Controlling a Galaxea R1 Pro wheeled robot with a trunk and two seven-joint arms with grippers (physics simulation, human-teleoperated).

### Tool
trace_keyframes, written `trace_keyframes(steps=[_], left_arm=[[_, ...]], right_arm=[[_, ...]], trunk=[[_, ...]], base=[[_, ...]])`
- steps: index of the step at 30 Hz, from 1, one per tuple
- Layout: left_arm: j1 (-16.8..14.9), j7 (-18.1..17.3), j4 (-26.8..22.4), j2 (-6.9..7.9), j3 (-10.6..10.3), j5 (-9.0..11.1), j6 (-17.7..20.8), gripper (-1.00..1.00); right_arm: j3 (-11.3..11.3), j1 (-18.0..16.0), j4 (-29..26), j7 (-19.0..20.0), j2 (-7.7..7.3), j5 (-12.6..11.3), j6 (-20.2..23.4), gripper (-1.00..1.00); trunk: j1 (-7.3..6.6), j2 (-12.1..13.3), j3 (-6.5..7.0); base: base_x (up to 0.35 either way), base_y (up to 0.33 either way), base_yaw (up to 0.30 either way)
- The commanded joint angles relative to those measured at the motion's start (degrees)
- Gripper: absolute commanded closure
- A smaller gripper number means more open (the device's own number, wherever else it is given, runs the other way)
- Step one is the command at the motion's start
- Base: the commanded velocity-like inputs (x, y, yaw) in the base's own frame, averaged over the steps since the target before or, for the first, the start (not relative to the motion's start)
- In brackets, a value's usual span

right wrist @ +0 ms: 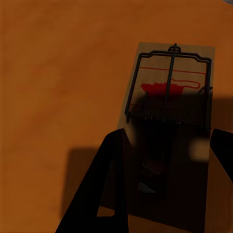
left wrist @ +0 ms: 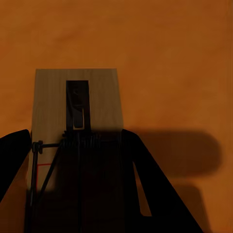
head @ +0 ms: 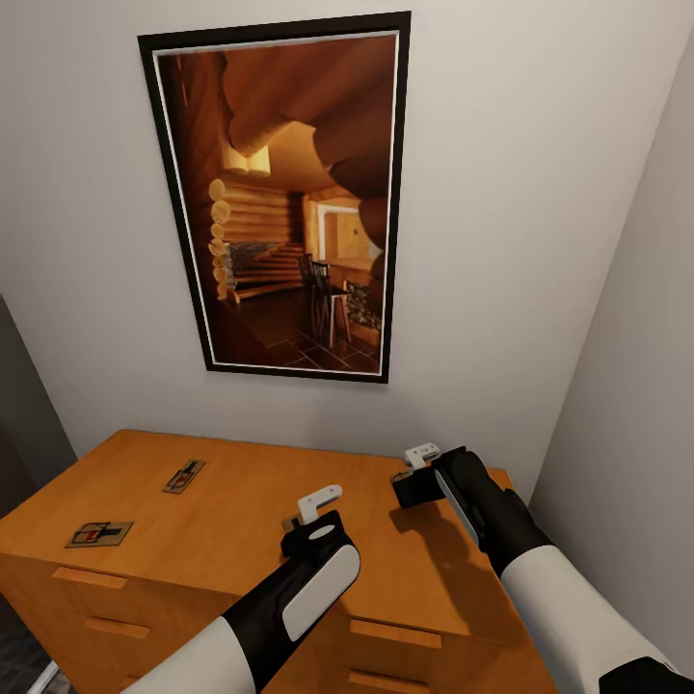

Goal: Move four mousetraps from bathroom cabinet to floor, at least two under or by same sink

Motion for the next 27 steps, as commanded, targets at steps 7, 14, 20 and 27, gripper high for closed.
trace_keyframes(steps=[7, 14, 20, 27], left_arm=[[-0.06, 0.39, -0.06, 0.00, 0.08, 0.25, 0.74, 1.00], [-0.06, 0.43, -0.02, 0.00, 0.31, 0.28, 0.80, 1.00], [-0.05, 0.47, -0.08, 0.00, 0.30, 0.28, 0.76, 1.00], [-0.08, 0.46, -0.11, 0.00, 0.31, 0.24, 0.73, 1.00]], right_arm=[[0.06, -0.05, -0.01, 0.33, -0.02, 0.41, 0.20, 1.00], [0.28, -0.05, 0.00, 0.33, -0.02, 0.39, 0.20, 1.00], [0.32, -0.05, 0.01, 0.33, -0.02, 0.38, 0.20, 1.00], [0.32, -0.05, 0.02, 0.33, -0.02, 0.38, 0.20, 1.00]], trunk=[[0.01, -0.05, -0.09], [-1.08, 1.95, 0.80], [-2.40, 4.36, 1.88], [-3.94, 7.17, 3.14]], base=[[0.000, 0.000, 0.000], [0.000, 0.000, 0.000], [0.000, 0.000, 0.000], [0.000, 0.000, 0.000]])
